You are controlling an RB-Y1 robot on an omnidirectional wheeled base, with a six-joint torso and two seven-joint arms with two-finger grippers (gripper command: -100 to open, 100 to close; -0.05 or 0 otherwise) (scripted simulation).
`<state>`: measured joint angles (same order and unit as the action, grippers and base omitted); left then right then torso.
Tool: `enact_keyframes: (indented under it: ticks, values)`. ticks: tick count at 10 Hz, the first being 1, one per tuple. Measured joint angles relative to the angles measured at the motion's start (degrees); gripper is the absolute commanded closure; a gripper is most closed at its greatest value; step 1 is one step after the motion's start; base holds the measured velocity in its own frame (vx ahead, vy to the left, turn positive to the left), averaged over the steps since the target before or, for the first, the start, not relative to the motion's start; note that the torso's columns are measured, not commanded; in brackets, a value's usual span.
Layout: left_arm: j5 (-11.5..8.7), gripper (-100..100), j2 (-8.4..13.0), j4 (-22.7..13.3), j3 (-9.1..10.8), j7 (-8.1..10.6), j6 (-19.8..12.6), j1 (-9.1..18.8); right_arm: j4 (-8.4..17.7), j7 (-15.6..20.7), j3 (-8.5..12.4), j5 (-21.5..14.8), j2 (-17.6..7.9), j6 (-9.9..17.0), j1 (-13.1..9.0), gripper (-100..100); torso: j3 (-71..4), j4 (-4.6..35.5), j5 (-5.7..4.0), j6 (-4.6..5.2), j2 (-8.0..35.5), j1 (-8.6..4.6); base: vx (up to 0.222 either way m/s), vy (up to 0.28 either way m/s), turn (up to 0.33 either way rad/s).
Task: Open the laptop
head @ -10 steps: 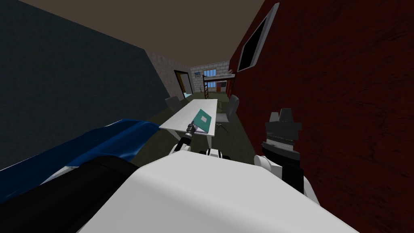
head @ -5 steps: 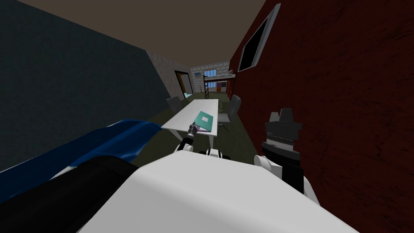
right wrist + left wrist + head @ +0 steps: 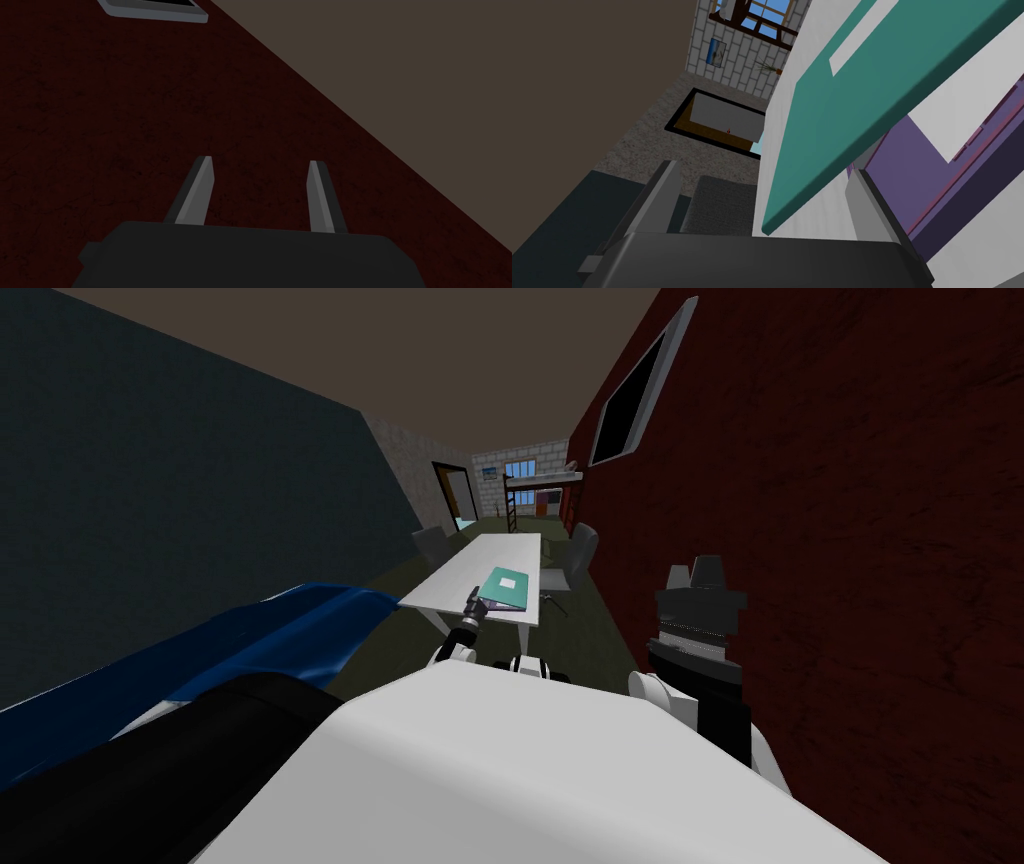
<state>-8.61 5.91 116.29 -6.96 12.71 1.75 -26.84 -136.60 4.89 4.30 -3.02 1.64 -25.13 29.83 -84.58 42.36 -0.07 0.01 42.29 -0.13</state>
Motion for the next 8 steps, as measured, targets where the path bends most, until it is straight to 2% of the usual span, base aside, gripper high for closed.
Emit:
enact_keyframes:
  ticks: [7, 8]
  values:
    - [-0.5, -100, 1.4, 10.5, 0.15, 0.77, -6.0, -4.7, 0.0, 0.0, 0.0, 0.0, 0.0, 0.0, 0.0, 0, 0.1, 0.0, 0.04, 0.0, 0.1, 0.1, 0.024, -0.007, 0.006]
    - [-0.5, 0, 1.5, 10.7, 0.15, 0.8, -6.2, -4.8, 0.0, 0.0, 0.0, 0.0, 0.0, 0.0, 0.0, 0, 0.1, 0.0, 0.05, 0.0, 0.1, 0.11, 0.0, 0.0, 0.0]
